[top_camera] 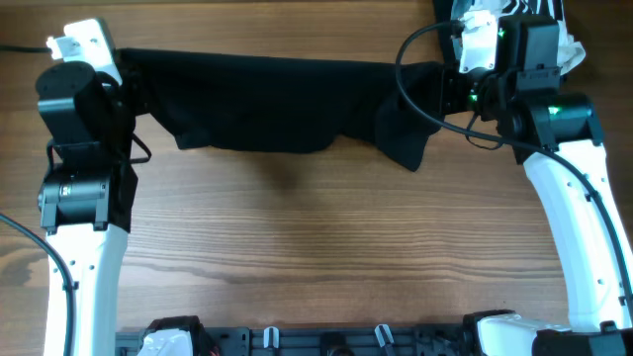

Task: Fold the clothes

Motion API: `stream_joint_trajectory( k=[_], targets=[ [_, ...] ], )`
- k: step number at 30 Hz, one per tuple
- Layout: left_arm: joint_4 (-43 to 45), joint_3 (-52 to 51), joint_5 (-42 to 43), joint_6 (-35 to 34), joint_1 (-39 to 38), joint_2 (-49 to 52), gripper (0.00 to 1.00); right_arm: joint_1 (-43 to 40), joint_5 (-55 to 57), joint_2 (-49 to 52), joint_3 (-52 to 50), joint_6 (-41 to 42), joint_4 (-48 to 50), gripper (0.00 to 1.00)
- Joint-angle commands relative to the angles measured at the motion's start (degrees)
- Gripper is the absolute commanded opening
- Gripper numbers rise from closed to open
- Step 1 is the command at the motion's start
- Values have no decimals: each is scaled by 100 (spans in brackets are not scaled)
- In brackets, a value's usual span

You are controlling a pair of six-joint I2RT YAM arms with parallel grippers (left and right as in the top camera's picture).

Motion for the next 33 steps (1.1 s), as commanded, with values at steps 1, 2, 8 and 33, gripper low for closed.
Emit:
stream_joint_trajectory(
  k=[1, 2, 8, 33],
  targets=[
    [356, 94, -179, -70, 48, -188, 4, -35, 109, 59, 466, -162, 17, 4],
    [468, 210, -238, -70, 48, -247, 4, -37, 245, 59, 721, -210, 15, 4],
    [481, 575, -428, -42, 48, -481, 4, -35, 273, 59, 1322, -275, -72, 4],
    [-2269, 584, 492, -348, 44, 811, 4, -35, 98, 739, 981, -83, -1700, 4]
  ],
)
